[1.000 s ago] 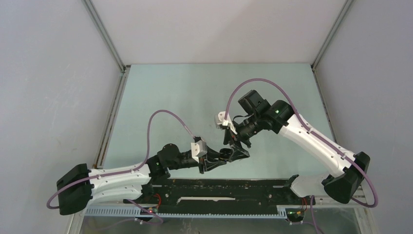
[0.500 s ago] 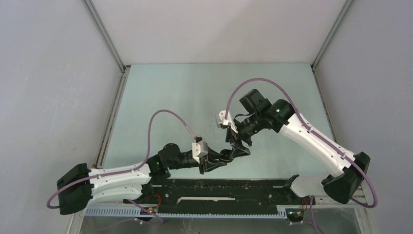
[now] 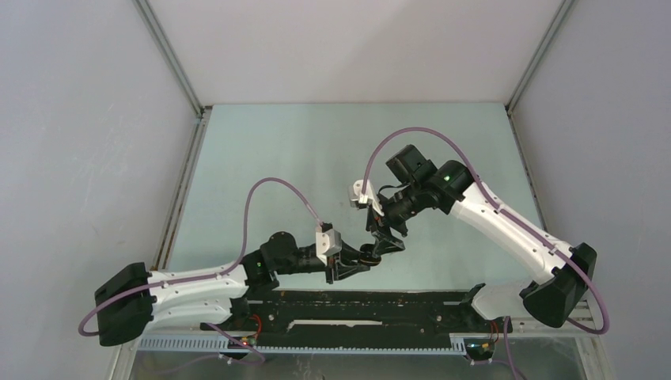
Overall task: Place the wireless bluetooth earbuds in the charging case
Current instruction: Close the charging case with the earbuds.
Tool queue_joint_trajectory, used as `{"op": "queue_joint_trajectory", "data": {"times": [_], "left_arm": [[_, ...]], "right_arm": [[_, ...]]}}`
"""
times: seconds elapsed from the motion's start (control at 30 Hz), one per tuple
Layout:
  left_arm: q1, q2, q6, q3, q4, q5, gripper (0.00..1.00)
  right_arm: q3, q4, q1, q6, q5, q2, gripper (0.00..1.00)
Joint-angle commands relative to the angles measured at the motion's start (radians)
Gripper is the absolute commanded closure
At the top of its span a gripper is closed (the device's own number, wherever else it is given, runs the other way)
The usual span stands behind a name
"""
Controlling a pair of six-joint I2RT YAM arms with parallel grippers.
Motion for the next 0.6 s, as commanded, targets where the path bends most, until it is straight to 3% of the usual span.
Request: {"op": "queue_joint_trajectory", "data": {"times": [0.0, 0.57], "left_arm": [[-0.009, 0.011, 0.015, 0.053, 0.030, 0.027, 1.00], [-0.010, 0.014, 0.023, 0.046, 0.030, 0.025, 1.00]], "right_arm": [[0.005, 0.026, 0.011, 0.000, 0.006, 0.011, 0.29], [0.005, 0.026, 0.044, 0.011, 0.008, 0.039, 0.29]]}}
